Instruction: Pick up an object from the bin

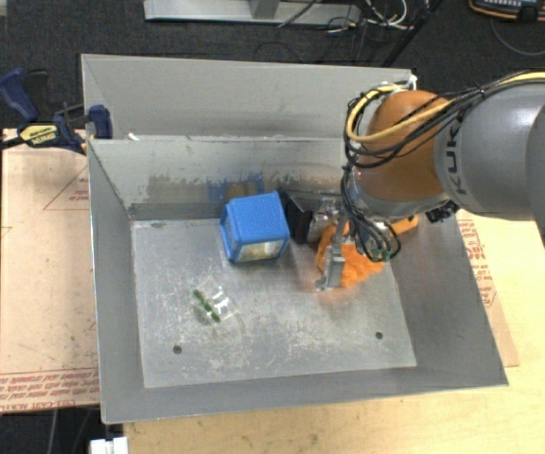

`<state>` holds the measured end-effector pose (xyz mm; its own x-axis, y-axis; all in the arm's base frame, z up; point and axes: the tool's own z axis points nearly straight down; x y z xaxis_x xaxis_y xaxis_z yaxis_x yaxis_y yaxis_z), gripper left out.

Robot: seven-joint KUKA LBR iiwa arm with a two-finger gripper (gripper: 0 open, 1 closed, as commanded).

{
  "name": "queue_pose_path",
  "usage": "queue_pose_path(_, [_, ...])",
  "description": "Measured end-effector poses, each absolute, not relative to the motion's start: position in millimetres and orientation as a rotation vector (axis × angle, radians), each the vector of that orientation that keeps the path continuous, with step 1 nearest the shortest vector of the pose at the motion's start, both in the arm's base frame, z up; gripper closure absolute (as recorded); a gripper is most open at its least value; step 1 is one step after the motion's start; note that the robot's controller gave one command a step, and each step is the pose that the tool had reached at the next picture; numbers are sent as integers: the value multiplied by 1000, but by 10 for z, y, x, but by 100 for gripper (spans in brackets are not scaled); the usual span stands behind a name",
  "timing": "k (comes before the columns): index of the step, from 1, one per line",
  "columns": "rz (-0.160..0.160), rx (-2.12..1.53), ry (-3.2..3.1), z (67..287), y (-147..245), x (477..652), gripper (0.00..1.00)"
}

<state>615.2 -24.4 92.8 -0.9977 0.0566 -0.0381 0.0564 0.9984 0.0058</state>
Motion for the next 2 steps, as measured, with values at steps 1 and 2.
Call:
queue_pose_path(1, [5, -143, 3117, 701, -918, 5882, 100])
queue_pose_path(2, [5, -142, 3117, 701, -918, 5882, 100])
